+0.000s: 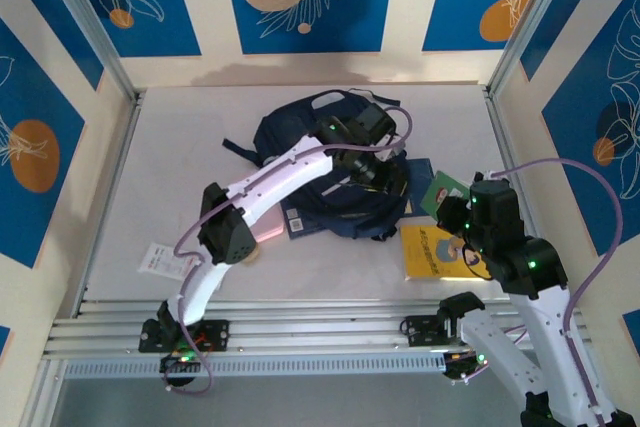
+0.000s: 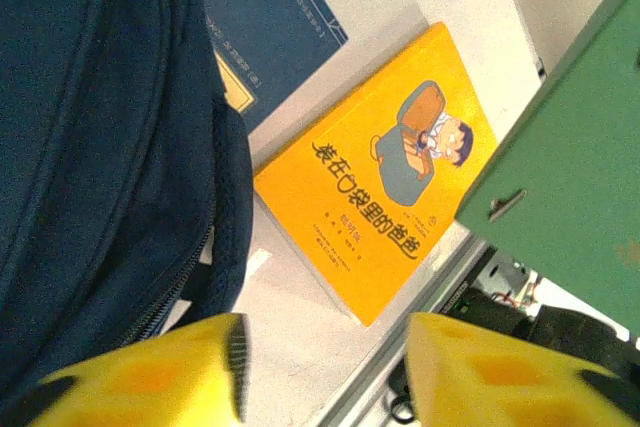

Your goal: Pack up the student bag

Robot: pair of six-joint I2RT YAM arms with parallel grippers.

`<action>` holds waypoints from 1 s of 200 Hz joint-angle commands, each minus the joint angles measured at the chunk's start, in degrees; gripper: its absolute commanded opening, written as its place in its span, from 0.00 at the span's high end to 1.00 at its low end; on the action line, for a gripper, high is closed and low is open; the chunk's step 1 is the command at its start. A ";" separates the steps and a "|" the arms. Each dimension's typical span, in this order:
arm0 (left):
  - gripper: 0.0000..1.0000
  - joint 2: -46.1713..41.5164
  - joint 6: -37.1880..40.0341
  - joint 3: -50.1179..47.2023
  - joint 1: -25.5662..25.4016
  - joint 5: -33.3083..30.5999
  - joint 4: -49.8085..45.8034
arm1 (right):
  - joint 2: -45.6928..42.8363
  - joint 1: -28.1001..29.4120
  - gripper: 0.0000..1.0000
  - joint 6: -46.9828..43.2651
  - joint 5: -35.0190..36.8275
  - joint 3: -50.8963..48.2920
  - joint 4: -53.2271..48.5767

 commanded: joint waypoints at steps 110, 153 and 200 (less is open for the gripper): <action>0.26 9.36 24.91 3.72 -1.71 -34.97 -7.60 | -0.99 -2.89 0.98 -0.44 -3.39 -2.17 3.04; 0.25 13.73 26.93 3.78 -1.75 -35.83 -5.68 | -0.86 -2.88 0.98 -0.94 -3.76 -3.18 4.10; 0.30 15.78 27.36 2.09 -1.46 -47.14 -1.99 | -0.28 -2.38 0.98 -2.00 -5.76 -3.86 5.64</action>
